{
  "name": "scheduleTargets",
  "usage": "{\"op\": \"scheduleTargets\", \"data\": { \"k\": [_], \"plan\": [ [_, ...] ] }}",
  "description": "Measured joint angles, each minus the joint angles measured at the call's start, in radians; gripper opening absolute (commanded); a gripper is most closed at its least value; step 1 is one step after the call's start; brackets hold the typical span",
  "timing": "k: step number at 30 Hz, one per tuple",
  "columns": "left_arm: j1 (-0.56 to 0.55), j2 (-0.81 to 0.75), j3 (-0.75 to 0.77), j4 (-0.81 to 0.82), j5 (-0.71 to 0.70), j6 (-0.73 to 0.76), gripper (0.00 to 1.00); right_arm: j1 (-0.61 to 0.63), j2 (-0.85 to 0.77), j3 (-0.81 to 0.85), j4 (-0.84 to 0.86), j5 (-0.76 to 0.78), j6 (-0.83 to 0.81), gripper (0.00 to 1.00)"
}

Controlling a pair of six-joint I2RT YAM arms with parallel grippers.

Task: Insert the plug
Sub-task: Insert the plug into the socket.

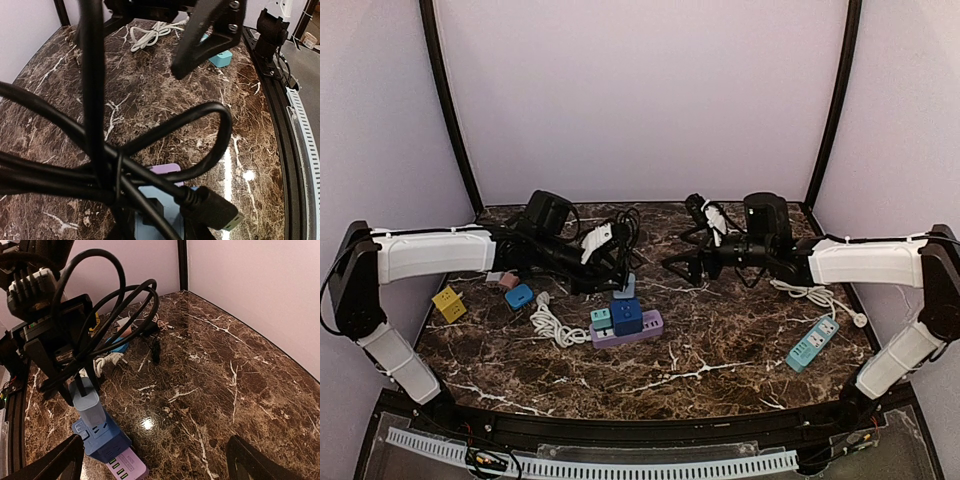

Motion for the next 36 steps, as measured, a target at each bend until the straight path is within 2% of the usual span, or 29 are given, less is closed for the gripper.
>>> {"op": "scheduleTargets", "data": {
  "k": [8, 28, 36],
  "plan": [
    [-0.046, -0.001, -0.021, 0.042, -0.051, 0.001, 0.01, -0.018, 0.000, -0.026, 0.027, -0.033, 0.023, 0.99],
    [-0.058, -0.048, -0.147, 0.148, -0.126, -0.059, 0.01, -0.020, 0.000, -0.045, 0.061, -0.041, 0.054, 0.99],
    [-0.057, -0.077, -0.240, 0.275, -0.131, -0.026, 0.01, -0.021, -0.004, -0.046, 0.061, -0.041, 0.054, 0.99]
  ]
}}
